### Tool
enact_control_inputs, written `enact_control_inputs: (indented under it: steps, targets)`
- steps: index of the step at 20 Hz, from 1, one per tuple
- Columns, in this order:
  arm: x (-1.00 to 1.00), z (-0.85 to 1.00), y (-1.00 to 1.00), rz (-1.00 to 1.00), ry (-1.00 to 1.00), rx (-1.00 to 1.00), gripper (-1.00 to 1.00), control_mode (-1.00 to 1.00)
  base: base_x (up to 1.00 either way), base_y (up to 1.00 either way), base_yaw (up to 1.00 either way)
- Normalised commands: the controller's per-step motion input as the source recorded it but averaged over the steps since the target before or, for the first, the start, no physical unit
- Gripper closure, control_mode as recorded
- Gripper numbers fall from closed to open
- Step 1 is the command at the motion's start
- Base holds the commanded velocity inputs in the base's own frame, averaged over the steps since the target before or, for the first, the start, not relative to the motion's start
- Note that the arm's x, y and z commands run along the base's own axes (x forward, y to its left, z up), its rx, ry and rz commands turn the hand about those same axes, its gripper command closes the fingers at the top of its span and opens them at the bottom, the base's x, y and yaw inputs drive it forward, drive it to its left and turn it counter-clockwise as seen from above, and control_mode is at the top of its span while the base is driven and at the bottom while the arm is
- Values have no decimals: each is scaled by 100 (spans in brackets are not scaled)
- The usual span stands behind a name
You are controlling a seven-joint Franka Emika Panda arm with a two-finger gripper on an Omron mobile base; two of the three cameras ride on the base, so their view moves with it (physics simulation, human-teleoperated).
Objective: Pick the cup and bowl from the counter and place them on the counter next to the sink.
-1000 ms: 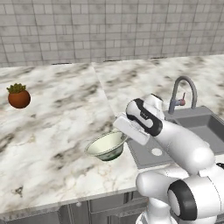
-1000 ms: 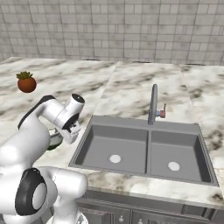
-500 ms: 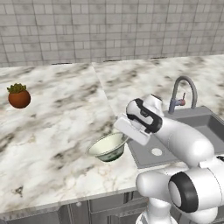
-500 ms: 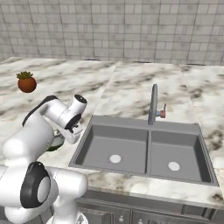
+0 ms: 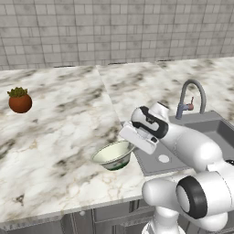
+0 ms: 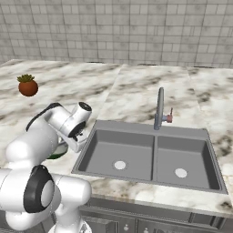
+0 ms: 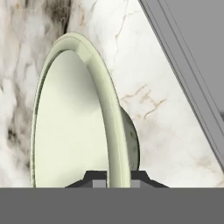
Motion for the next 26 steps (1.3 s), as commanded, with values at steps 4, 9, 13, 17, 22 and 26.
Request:
enact_control_inputs:
  steps: [4,9,13,17,22,26]
  targets:
    - [0,-26,-30,0,-3,0,100,-100,0,0,0]
    - [-10,-40,-39,0,-7,2,100,-100,0,0,0]
    - [-21,-25,-20,0,-8,0,100,-100,0,0,0]
    - [0,0,0,0,0,0,100,-100,0,0,0]
    - [0,0,0,0,0,0,-100,-100,0,0,0]
    - [0,4,2,0,0,0,-100,-100,0,0,0]
